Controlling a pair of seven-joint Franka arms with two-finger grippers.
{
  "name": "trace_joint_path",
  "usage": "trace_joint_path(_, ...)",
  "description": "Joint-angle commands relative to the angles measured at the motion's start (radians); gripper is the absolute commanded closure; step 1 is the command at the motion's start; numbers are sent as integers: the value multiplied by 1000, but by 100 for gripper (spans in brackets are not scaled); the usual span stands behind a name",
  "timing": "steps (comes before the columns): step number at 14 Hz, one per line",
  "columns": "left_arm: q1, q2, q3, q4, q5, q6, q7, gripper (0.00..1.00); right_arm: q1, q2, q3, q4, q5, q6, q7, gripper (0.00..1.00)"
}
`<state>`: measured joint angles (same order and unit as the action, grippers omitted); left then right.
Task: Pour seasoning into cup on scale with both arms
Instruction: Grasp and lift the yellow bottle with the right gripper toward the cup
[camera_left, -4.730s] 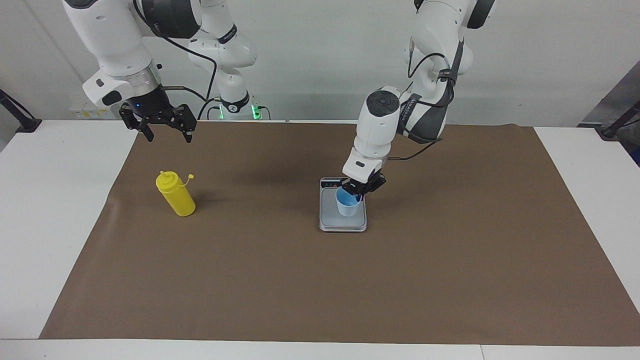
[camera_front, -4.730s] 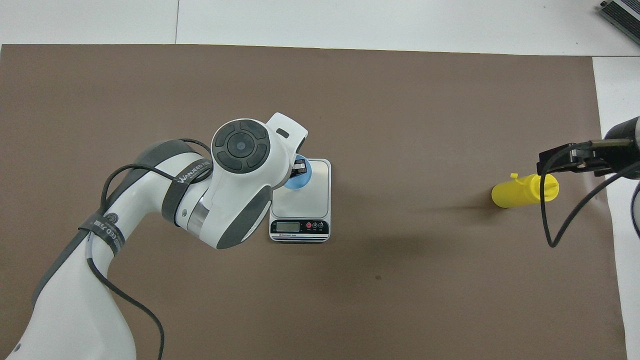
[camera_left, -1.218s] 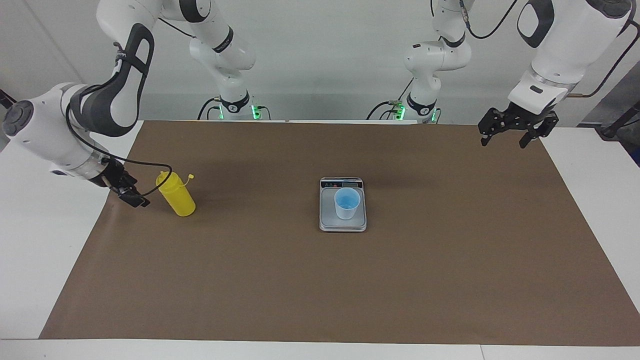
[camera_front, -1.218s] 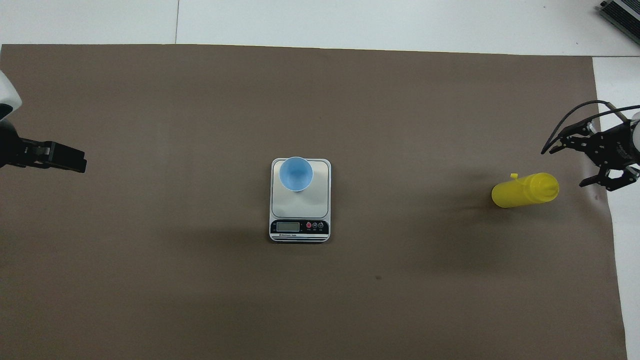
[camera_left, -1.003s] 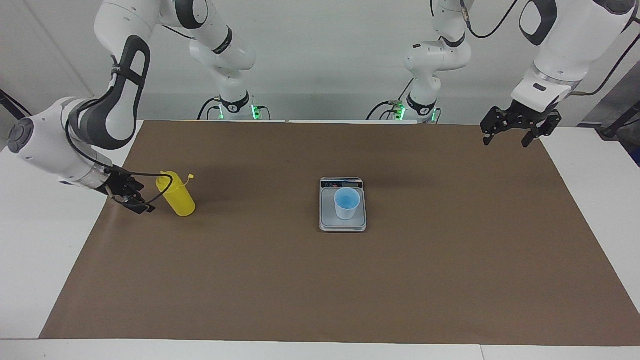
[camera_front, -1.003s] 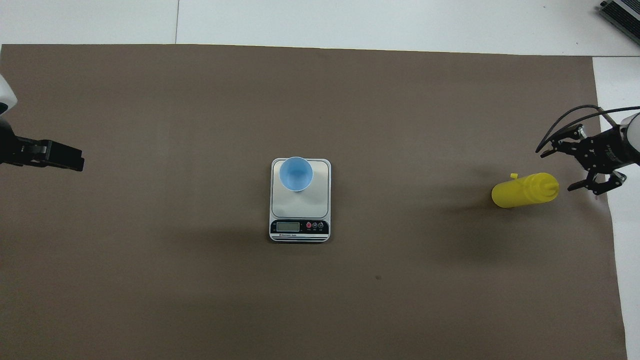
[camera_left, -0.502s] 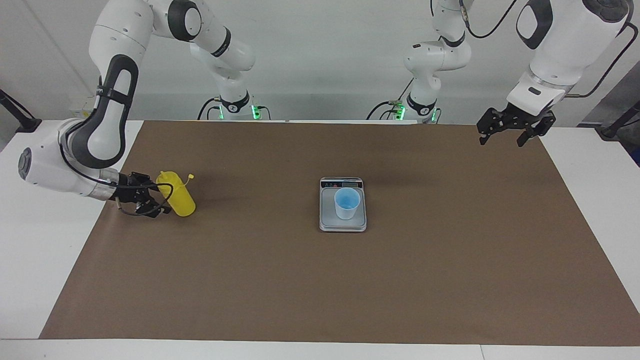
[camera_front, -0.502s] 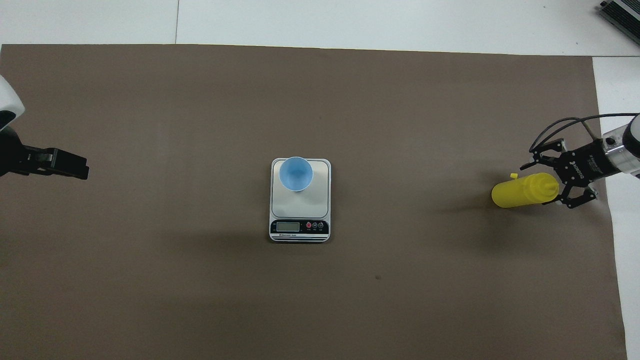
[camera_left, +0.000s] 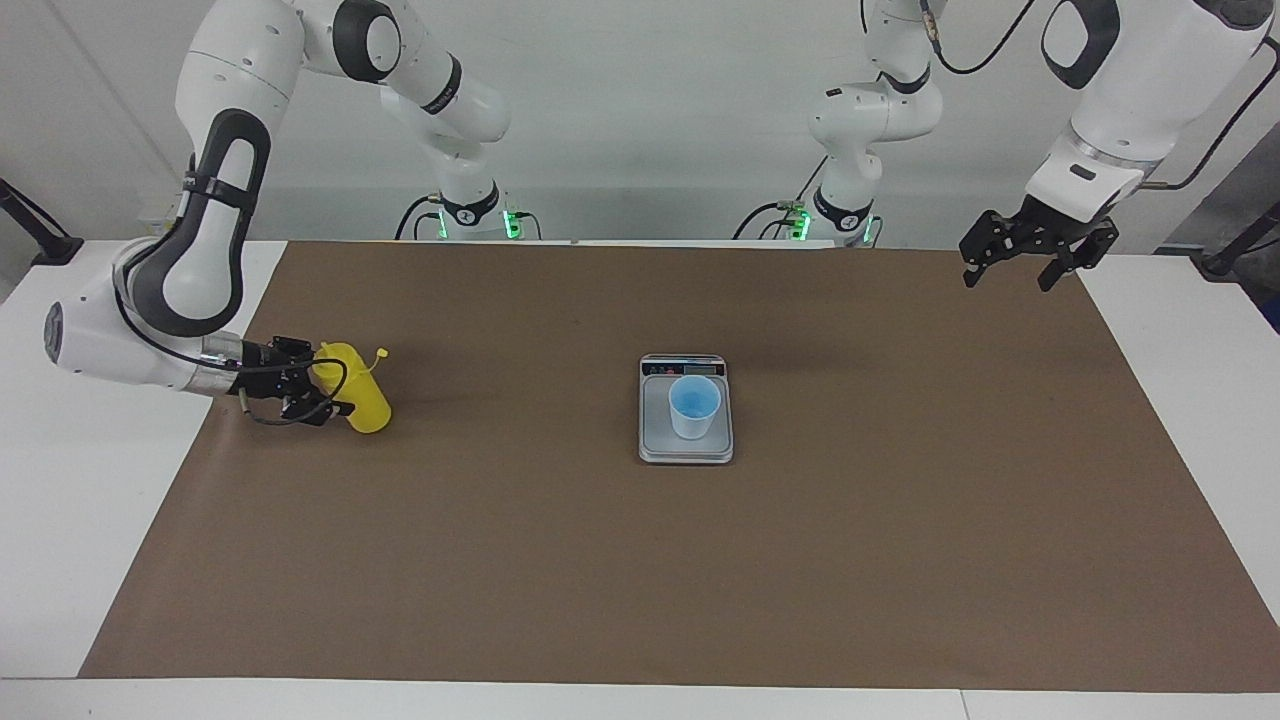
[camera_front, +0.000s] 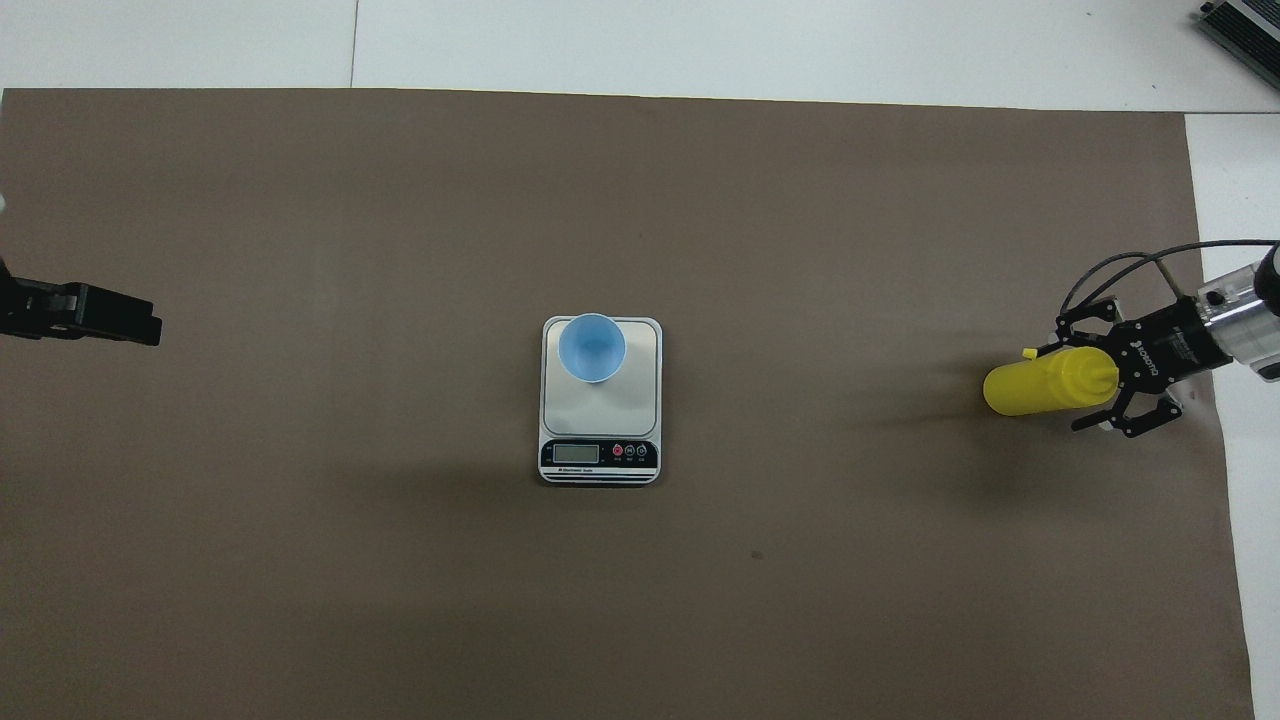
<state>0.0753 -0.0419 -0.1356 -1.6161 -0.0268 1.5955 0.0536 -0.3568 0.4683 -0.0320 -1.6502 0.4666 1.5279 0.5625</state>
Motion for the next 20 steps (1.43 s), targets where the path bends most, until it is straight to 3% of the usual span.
trace_joint_path(1, 23, -12, -9, -8, -22, 15, -5, 0, -18, -22, 12, -23, 56, -37, 31, 4)
trace_joint_path(2, 21, -12, -9, -8, -22, 15, -5, 0, -19, -22, 12, -22, 55, -37, 33, 25)
trace_joint_path(3, 21, -12, -9, -10, -22, 15, -5, 0, -13, -22, 11, -17, 55, -35, 40, 99)
trace_joint_path(8, 21, -12, -9, -10, -21, 17, -3, 0, -1, -43, 15, -16, 56, 21, 206, 100)
trace_joint_path(13, 17, -13, -10, -16, -19, 12, 3, 0, 116, -140, 12, -16, 34, 178, 517, 100)
trace_joint_path(17, 12, -16, -10, -27, -19, 17, 5, 0, 228, -180, 14, -8, -116, 323, 744, 100)
trace_joint_path(20, 11, -16, -13, -16, -10, -44, 6, 0, 324, -178, 14, 18, -227, 359, 931, 100)
